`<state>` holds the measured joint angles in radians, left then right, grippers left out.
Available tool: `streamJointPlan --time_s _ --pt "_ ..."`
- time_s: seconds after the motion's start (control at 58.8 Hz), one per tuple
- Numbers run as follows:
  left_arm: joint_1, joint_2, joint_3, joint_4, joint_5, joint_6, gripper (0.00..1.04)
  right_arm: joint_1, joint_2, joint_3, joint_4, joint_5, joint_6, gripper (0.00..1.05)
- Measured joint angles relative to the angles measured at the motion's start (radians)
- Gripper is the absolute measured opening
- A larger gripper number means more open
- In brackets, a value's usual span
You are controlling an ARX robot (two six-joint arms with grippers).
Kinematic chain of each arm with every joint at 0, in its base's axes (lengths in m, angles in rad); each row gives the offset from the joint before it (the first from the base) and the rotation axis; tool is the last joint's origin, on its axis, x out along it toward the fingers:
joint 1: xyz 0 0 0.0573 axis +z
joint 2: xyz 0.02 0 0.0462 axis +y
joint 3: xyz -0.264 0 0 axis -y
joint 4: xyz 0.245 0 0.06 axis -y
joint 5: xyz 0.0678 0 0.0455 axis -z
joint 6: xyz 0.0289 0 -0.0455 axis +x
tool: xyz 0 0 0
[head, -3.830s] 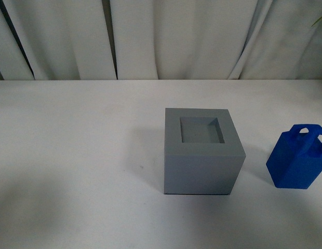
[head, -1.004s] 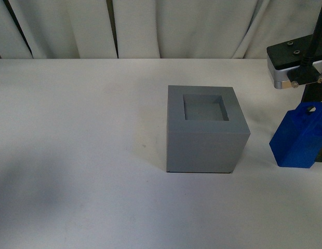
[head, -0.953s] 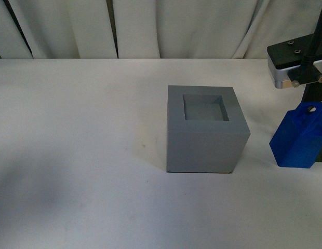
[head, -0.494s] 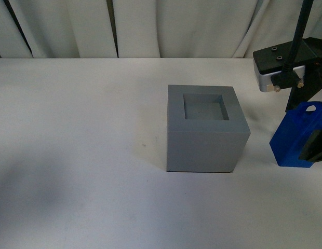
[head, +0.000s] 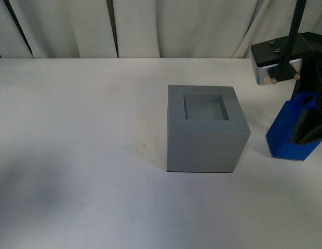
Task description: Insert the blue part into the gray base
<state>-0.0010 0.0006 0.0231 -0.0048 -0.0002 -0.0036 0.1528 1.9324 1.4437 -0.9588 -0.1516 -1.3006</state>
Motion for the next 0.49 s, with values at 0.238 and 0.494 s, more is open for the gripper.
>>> streamJointPlan --time_s 0.238,0.494 --pt "0.000 0.000 0.000 0.000 0.000 0.000 0.99 0.003 -0.025 0.081 -0.051 -0.028 0.000 0.47" --pt "0.000 0.000 0.000 0.000 0.000 0.000 0.99 0.055 -0.048 0.195 -0.121 -0.069 0.017 0.47"
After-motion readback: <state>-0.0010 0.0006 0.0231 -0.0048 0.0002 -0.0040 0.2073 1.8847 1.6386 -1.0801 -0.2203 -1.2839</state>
